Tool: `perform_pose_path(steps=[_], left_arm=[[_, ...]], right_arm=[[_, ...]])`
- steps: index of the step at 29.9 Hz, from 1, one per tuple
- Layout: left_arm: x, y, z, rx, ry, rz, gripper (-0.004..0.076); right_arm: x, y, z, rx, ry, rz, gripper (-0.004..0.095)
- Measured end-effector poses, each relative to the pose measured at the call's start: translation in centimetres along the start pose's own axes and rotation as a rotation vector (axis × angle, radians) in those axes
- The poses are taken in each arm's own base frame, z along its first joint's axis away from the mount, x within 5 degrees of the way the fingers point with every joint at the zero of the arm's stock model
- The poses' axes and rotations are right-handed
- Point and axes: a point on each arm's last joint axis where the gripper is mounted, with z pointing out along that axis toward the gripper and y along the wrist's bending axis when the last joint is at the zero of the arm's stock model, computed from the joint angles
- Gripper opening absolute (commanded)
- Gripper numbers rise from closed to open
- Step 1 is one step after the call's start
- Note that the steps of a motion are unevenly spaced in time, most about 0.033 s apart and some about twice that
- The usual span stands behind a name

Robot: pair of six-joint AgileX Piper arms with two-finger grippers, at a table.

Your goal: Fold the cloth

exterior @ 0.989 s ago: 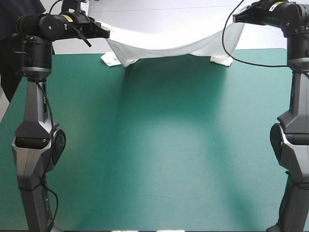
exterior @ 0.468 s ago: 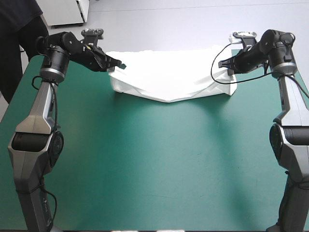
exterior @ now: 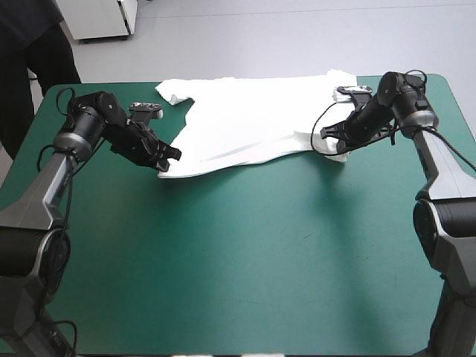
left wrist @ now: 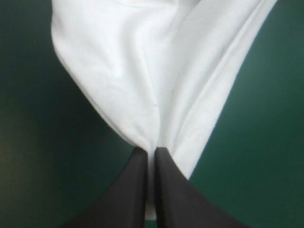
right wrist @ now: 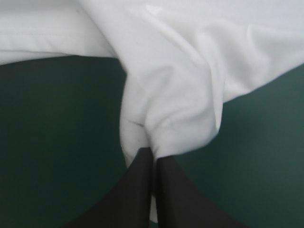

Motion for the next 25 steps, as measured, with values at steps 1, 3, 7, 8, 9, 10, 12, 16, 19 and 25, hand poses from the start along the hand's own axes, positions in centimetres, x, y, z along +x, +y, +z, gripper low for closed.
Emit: perform_pose_path(steps=[1,3,7,8,9,10,12,16,19,25], left_arm=[[0.8,-0.3,-0.5,-0.001,0.001,0.006,-0.0022],[2.1,-0.8,-1.5,-0.002,0.001,0.015,-0.0022],[5.0,-1.9,-3.4,-0.010,-0.015,0.045,-0.0022],[5.7,-2.1,-3.8,-0.016,-0.020,0.050,-0.0022],[6.3,-2.2,-3.9,-0.019,-0.016,0.049,-0.0022],[7.0,-2.4,-4.3,-0.023,-0.019,0.051,-0.0022],[8.2,-2.8,-4.9,-0.026,-0.026,0.055,-0.0022],[10.8,-3.7,-6.3,-0.031,-0.052,0.062,-0.0022],[13.3,-4.3,-6.7,-0.032,-0.052,0.057,-0.0022],[17.9,-6.3,-6.1,-0.007,-0.016,0.091,-0.0022]], right_arm=[[0.4,0.1,-0.5,0.008,0.004,-0.002,-0.0012],[1.7,0.3,-1.8,0.035,0.009,-0.002,-0.0012],[4.8,-0.3,-4.5,0.066,0.015,0.037,-0.0012],[5.8,-0.5,-5.1,0.074,0.019,0.050,-0.0012],[6.8,-0.6,-5.7,0.083,0.026,0.058,-0.0012],[7.7,-0.6,-6.0,0.091,0.032,0.062,-0.0012],[9.8,-0.2,-6.7,0.099,0.051,0.066,-0.0012],[14.0,1.5,-7.4,0.100,0.079,0.054,-0.0012],[17.5,3.3,-7.7,0.127,0.106,-0.011,-0.0013],[22.4,4.9,-8.4,0.184,0.117,-0.086,-0.0013]])
